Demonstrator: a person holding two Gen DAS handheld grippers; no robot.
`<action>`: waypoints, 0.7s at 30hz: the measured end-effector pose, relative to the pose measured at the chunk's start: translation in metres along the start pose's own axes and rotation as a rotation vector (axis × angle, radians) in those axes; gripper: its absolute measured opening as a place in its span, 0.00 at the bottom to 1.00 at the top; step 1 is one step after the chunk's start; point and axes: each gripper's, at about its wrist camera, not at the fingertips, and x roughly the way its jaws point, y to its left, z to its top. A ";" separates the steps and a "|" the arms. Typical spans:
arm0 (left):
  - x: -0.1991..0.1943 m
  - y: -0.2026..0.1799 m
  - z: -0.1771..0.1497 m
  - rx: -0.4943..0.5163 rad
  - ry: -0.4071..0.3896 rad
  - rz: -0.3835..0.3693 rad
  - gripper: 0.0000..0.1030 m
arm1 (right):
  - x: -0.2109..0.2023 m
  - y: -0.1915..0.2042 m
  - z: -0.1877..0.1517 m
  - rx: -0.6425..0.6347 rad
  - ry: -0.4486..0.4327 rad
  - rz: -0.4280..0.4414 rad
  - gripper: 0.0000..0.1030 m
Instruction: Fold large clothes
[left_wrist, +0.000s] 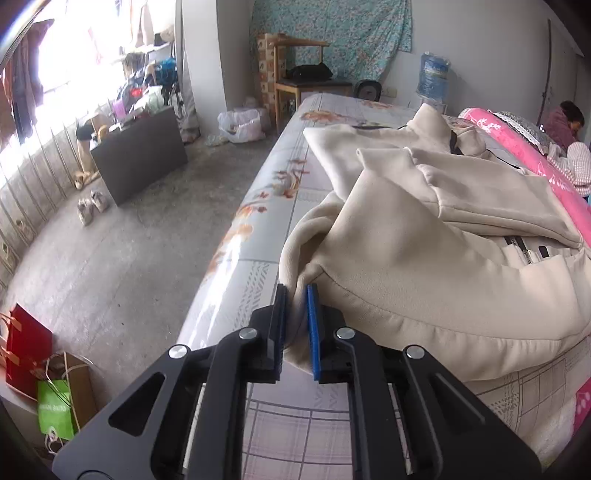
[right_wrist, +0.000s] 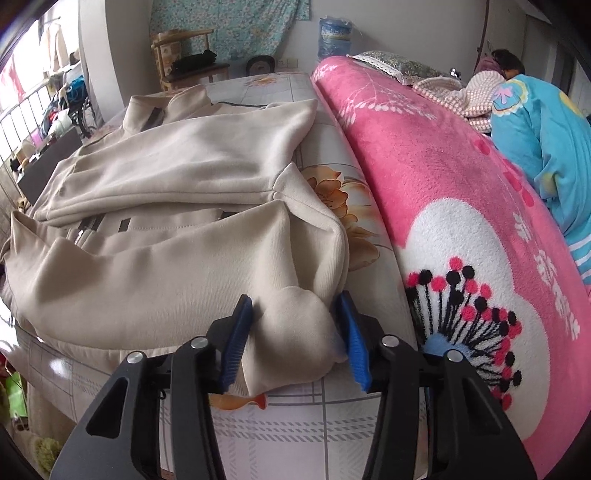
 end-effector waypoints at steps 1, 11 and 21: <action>-0.003 -0.001 0.001 0.005 -0.007 0.000 0.09 | 0.001 -0.001 0.001 0.011 0.004 0.017 0.32; -0.049 0.008 0.005 -0.009 -0.043 -0.101 0.08 | -0.028 -0.015 0.010 0.088 -0.033 0.131 0.15; -0.046 0.035 -0.030 0.046 0.150 -0.085 0.15 | -0.050 -0.027 -0.016 0.096 0.036 0.097 0.36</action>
